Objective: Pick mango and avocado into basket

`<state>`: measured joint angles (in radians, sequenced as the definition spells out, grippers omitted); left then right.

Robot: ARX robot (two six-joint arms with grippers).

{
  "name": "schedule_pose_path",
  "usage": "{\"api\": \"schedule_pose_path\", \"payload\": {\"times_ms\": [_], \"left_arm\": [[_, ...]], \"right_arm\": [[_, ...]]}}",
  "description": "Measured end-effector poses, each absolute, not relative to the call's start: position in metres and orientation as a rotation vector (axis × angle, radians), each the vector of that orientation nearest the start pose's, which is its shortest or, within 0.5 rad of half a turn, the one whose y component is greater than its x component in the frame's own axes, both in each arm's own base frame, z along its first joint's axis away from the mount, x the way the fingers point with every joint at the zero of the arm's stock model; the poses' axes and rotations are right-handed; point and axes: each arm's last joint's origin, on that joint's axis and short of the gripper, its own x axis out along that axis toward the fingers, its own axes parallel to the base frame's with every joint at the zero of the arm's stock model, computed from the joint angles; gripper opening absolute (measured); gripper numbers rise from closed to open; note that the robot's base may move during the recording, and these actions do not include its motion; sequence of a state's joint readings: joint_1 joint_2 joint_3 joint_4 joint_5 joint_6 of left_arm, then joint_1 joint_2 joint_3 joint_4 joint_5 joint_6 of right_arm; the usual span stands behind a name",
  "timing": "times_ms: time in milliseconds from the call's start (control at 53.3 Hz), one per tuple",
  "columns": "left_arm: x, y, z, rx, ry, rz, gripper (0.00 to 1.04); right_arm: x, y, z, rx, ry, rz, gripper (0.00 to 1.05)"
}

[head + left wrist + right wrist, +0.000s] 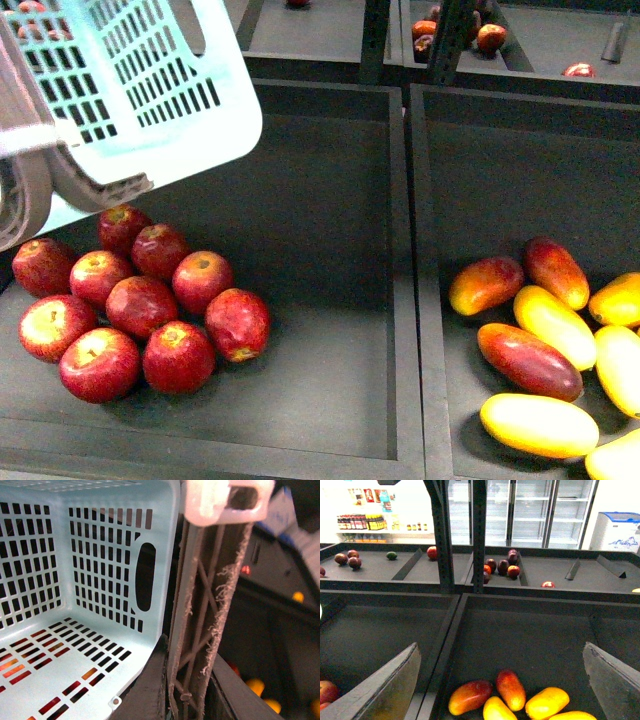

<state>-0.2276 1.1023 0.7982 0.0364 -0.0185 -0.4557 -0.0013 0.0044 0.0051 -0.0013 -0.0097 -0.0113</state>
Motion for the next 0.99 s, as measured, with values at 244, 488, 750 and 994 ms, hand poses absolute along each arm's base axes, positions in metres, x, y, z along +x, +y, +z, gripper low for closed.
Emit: {"api": "schedule_pose_path", "payload": {"times_ms": [244,488,750,994], "left_arm": [[0.272,-0.100,0.281,-0.278,0.474,-0.500,0.13],[0.288,-0.134,0.266,-0.363,0.626,-0.742,0.13],[0.294,-0.143,0.273,-0.396,0.618,-0.761,0.13],[0.294,-0.143,0.273,-0.399,0.619,-0.761,0.13]], "right_arm": [[0.098,0.000,0.165,-0.011,0.001,0.008,0.97],[0.098,0.000,0.165,-0.011,0.001,0.008,0.97],[0.098,0.000,0.165,-0.012,0.001,0.008,0.97],[0.098,0.000,0.165,-0.011,0.001,0.008,0.97]]}}
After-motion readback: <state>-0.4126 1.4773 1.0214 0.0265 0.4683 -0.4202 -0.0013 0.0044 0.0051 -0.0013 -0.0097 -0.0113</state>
